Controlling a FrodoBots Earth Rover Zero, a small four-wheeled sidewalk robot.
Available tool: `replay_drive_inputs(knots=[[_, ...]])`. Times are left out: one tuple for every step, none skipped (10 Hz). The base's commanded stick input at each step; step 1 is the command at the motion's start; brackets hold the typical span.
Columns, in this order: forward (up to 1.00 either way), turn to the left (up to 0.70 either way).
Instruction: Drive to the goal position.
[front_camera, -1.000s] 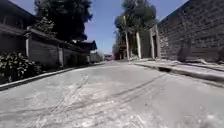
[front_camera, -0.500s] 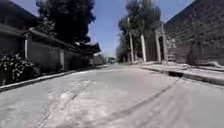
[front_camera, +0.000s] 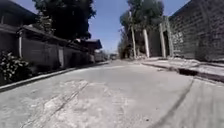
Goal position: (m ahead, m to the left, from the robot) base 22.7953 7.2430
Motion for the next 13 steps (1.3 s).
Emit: replay_drive_inputs(knots=[[1.00,0.02],[1.00,0.02],[1.00,0.02],[1.00,0.02],[1.00,0.02],[1.00,0.02],[1.00,0.02],[1.00,0.02],[1.00,0.02],[1.00,0.02],[1.00,0.02],[1.00,0.02],[1.00,0.02]])
